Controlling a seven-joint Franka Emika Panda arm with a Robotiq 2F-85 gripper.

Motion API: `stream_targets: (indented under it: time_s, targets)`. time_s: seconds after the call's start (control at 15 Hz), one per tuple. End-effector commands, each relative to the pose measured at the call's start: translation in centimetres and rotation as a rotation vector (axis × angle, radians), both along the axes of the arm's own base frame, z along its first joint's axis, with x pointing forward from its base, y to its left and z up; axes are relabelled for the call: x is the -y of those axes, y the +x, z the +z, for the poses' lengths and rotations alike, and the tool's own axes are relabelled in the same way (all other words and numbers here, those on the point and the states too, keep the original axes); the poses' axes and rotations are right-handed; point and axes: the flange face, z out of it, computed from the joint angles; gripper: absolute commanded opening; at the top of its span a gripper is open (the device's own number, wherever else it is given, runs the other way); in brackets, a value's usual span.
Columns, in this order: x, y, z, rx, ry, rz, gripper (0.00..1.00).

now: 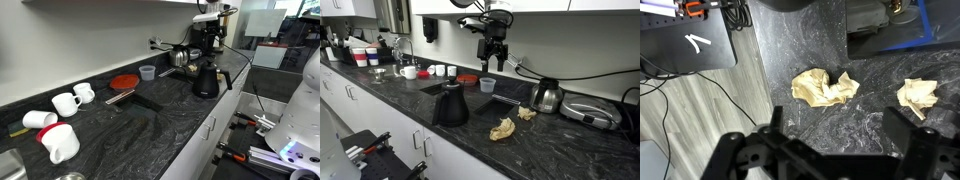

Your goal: Place one of the brown papers from the counter in the left trash chute

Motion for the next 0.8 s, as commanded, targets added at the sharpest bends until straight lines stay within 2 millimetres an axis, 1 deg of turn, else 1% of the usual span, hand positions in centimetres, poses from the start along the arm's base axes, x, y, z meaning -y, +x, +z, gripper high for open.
stream_targets:
  time_s: [0.0,0.53,0.73]
  targets:
    - [-0.1,0.1,0.1,0.000,-0.001,-0.003,1.00]
    - [-0.1,0.1,0.2,0.001,-0.001,-0.006,1.00]
    - [1.2,-0.2,0.1,0.021,0.014,-0.022,1.00]
